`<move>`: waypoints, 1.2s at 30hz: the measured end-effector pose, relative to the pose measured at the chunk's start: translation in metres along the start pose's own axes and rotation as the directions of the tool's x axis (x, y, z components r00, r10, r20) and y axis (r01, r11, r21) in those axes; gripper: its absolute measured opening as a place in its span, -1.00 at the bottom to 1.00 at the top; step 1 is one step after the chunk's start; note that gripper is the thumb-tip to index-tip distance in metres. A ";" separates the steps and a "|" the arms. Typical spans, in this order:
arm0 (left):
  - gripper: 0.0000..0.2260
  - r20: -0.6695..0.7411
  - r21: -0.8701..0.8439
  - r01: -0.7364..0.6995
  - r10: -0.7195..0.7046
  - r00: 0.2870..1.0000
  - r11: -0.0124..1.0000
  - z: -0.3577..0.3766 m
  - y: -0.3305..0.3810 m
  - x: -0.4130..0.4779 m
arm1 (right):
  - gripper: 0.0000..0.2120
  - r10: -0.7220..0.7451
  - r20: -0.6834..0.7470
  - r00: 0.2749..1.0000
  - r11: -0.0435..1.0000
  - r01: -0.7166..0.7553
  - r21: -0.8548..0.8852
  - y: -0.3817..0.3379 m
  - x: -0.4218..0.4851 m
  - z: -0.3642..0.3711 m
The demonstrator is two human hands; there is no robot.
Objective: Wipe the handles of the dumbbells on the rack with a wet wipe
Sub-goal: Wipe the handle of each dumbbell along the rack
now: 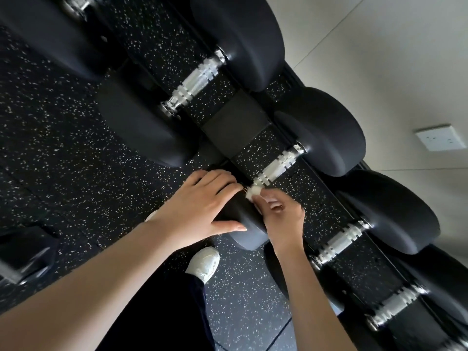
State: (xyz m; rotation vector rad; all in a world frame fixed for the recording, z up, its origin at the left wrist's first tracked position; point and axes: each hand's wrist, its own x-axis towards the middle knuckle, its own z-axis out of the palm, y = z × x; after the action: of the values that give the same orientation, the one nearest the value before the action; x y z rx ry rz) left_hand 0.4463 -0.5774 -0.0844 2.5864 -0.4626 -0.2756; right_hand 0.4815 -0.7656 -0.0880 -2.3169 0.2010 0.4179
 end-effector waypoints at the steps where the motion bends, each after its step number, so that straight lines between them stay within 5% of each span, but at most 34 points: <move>1: -0.37 -0.013 -0.042 0.018 -0.019 1.000 0.999 -0.001 -0.001 -0.001 | -0.93 -0.014 -0.023 1.000 1.000 0.014 0.000 -0.001 0.000 0.001; 10: -0.33 -0.033 -0.119 0.120 -0.125 0.992 0.986 0.002 -0.011 -0.001 | -0.95 -0.177 0.018 0.984 0.964 0.177 -0.197 -0.022 0.016 0.009; 19: -0.34 -0.074 -0.219 0.125 -0.144 0.987 0.968 0.007 -0.015 0.000 | -0.76 -0.024 0.188 0.982 0.786 0.135 -0.603 -0.049 0.022 0.006; 25: -0.28 -0.029 -0.274 0.144 -0.158 0.987 0.951 0.009 -0.021 0.002 | -0.78 0.055 0.211 0.976 0.768 0.093 -0.634 -0.056 0.027 0.013; 36: -0.27 -0.063 -0.264 0.123 -0.144 0.988 0.957 0.011 -0.025 0.005 | -0.76 0.102 0.262 0.960 0.575 0.158 -0.803 -0.072 0.039 0.018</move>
State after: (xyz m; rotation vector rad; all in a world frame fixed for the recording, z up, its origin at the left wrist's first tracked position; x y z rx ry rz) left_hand 0.4546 -0.5640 -0.1070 2.3637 -0.2061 -0.2575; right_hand 0.5327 -0.7027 -0.0662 -3.1220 -0.2452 0.9937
